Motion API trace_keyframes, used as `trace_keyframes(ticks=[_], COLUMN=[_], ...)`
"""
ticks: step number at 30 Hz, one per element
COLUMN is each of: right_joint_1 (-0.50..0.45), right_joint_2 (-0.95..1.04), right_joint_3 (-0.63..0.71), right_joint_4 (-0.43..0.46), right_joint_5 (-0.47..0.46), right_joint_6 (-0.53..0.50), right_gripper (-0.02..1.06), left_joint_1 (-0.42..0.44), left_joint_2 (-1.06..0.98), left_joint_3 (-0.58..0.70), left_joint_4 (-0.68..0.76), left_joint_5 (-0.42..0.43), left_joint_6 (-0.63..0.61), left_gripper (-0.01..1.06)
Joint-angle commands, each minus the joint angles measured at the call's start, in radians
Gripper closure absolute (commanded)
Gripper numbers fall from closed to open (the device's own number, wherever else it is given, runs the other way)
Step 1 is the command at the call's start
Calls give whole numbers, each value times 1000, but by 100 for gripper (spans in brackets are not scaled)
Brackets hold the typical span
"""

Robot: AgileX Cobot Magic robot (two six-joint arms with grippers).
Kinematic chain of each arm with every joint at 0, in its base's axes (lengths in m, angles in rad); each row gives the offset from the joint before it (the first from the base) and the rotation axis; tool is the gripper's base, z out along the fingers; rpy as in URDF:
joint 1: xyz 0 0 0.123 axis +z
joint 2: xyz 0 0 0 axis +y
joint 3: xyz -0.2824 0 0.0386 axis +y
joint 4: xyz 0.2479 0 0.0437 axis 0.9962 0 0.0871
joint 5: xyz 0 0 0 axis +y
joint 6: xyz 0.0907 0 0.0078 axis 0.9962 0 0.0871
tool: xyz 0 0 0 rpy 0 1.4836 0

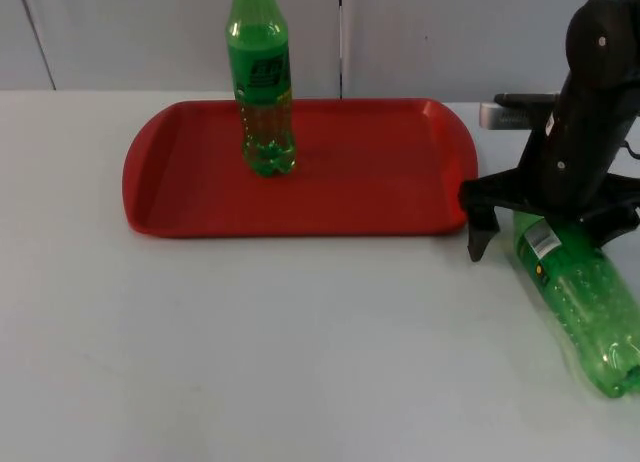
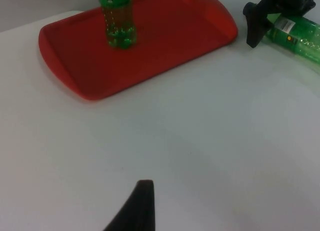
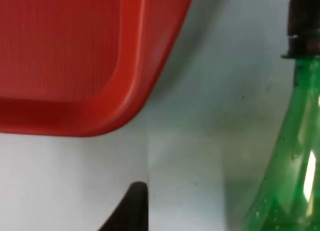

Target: Place the bottle upright on the tray.

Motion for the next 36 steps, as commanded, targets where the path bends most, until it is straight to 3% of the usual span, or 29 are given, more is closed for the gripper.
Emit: trace_keyframes(ticks=[1, 5, 8, 10, 13, 14, 16, 21, 27, 36], right_joint_1=[2, 2, 2, 2, 0, 0, 0, 0, 0, 0], right_joint_2=[25, 25, 25, 25, 25, 25, 25, 25, 25, 25], right_joint_3=[5, 5, 5, 5, 5, 5, 5, 5, 5, 5], right_joint_4=[3, 3, 3, 3, 3, 3, -1, -1, 2, 12], right_joint_5=[-2, 8, 15, 22, 33, 33, 35, 43, 91, 103], right_joint_6=[11, 14, 25, 28, 30, 30, 30, 16, -94, -86], right_gripper=[7, 9, 18, 34, 71, 71, 102, 104, 105, 105], left_joint_1=[-2, -2, -2, -2, -2, -2, -2, -2, -2, -2], left_joint_2=[-5, -5, -5, -5, -5, -5, -5, -5, -5, -5], left_joint_3=[5, 5, 5, 5, 5, 5, 5, 5, 5, 5], left_joint_4=[-11, -11, -11, -11, -11, -11, -11, -11, -11, -11], left_joint_5=[-7, -7, -7, -7, -7, -7, -7, -7, -7, -7], left_joint_6=[1, 1, 1, 1, 1, 1, 1, 1, 1, 1], left_gripper=[0, 0, 0, 0, 0, 0, 0, 0, 0, 0])
